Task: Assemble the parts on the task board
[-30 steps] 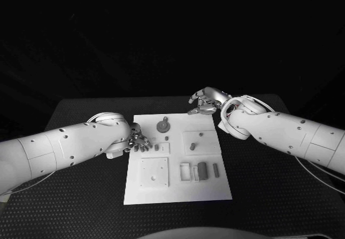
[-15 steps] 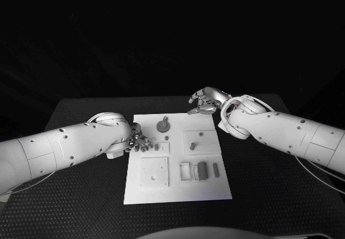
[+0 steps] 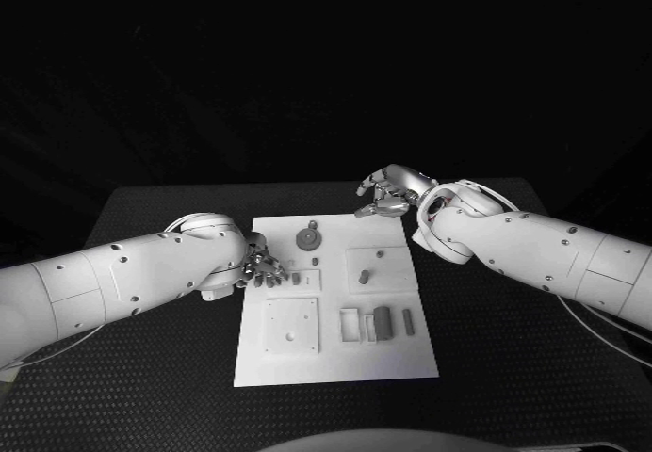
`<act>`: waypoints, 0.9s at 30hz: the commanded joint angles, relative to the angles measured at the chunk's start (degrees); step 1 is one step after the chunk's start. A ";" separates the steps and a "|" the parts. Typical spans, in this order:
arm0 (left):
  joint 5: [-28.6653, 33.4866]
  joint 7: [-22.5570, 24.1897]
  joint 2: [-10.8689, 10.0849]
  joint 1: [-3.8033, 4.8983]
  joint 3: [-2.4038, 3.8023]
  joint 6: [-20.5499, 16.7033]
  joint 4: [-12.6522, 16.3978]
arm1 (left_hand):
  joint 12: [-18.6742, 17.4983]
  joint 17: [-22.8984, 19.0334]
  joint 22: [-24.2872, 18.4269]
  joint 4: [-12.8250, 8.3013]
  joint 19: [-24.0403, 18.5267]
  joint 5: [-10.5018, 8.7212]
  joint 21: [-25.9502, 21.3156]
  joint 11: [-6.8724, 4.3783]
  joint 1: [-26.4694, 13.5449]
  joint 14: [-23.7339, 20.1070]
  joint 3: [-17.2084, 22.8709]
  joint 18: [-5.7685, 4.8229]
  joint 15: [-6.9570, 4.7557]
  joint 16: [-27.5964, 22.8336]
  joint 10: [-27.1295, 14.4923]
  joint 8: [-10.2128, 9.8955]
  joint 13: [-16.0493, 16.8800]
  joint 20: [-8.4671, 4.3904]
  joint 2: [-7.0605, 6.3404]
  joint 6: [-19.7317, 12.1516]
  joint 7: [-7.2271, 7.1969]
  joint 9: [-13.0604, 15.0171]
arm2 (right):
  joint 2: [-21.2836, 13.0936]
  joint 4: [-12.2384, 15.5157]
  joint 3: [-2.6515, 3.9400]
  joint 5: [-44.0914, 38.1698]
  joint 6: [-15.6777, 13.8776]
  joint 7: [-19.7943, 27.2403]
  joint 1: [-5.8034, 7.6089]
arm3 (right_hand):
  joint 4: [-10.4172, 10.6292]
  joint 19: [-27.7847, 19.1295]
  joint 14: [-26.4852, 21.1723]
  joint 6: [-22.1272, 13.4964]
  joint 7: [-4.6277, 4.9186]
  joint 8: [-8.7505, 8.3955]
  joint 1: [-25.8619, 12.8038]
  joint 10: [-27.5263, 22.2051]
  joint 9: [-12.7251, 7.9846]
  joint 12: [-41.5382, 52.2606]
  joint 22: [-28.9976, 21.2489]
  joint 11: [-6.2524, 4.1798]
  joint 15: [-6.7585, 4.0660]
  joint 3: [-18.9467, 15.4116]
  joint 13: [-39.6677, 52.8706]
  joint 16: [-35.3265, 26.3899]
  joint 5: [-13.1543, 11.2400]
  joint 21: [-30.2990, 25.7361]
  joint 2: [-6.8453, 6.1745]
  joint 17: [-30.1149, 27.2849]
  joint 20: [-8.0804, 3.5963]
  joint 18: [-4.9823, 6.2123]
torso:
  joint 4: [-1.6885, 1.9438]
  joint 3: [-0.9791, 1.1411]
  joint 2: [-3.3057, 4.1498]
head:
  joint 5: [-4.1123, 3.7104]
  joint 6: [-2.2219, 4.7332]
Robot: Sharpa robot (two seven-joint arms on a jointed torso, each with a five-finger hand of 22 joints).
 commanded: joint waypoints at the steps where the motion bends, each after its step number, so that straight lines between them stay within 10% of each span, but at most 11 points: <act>1: -0.41 0.33 -0.01 0.02 0.03 -0.16 0.08 | 0.21 -0.02 1.08 0.35 0.33 -0.01 0.27 -0.08 0.07 -0.02 -0.01 2.77 -0.39 0.31 0.33 0.25 -0.09 -0.12 -0.35 0.40 0.02 0.02 | 0.04 0.05 0.02 -0.02 0.64 0.19 -0.03 | 0.47 0.01 -0.46 -0.05 0.34 0.28 -0.55 -0.58 -0.09 0.31 0.94 0.00 0.08 0.03 -0.08 -0.29 -0.09 -0.24 -0.02 -0.10 -0.51 1.72 | 0.00 0.02 0.01 | 0.02 0.03; 27: -0.69 0.43 -0.36 0.05 0.40 -0.40 0.80 | 0.48 0.10 1.16 0.41 0.65 -0.01 0.57 -0.26 0.69 0.27 -0.16 2.80 -0.57 0.59 0.67 0.44 0.01 -0.27 -0.23 0.80 -0.16 0.08 | 0.04 -0.04 0.02 -0.02 0.70 0.08 -0.04 | 0.48 0.01 -0.47 -0.06 0.35 0.28 -0.55 -0.60 -0.09 0.37 0.95 0.00 0.08 0.05 -0.13 -0.29 -0.09 -0.25 -0.01 -0.11 -0.51 1.72 | -0.02 -0.02 0.02 | -0.03 0.04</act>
